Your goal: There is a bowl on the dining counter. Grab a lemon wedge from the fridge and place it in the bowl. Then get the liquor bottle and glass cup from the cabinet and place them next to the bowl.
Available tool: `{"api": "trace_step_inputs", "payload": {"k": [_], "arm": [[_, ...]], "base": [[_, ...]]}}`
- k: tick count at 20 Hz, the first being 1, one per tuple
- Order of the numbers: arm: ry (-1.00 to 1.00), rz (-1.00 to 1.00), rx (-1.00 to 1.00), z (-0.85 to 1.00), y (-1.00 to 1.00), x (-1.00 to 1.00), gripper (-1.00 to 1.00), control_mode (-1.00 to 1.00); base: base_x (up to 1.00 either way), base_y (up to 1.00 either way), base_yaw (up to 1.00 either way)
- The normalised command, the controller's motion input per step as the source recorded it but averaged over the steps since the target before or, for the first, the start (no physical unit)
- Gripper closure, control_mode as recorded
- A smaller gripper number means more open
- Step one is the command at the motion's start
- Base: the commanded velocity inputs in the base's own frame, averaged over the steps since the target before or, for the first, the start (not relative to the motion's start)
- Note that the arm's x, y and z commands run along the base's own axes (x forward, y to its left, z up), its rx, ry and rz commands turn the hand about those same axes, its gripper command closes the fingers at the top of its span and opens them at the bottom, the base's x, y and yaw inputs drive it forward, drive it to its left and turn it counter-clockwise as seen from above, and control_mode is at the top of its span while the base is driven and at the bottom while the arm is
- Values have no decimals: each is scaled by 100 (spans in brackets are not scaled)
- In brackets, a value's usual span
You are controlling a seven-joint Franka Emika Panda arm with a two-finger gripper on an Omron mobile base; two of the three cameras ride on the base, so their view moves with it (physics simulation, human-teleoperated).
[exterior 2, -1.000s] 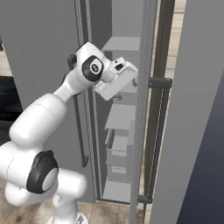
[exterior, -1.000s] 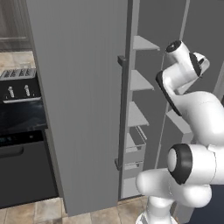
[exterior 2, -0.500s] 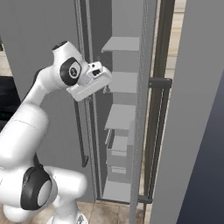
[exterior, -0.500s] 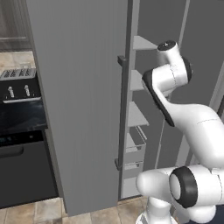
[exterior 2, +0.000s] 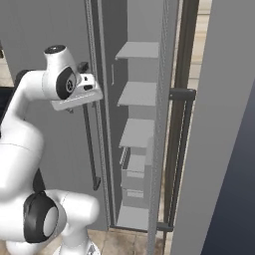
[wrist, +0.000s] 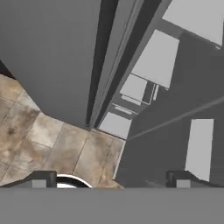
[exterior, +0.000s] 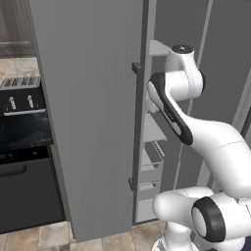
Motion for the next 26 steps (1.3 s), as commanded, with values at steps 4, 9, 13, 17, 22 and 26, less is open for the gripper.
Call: {"api": "trace_step_inputs", "payload": {"k": [4, 9, 13, 17, 22, 26], "arm": [[-19, 9, 20, -1, 77, -1, -100, -100], [-35, -6, 4, 9, 19, -24, -100, -100], [-27, -22, 0, 14, 0, -10, -100, -100], [-3, -22, 0, 2, 4, 12, -100, -100], [1, -9, 9, 0, 14, 41, -100, -100], [0, -1, 20, 0, 4, 40, -100, -100]], "base": [[0, 0, 0], [0, 0, 0], [0, 0, 0], [0, 0, 0], [0, 0, 0], [0, 0, 0]]}}
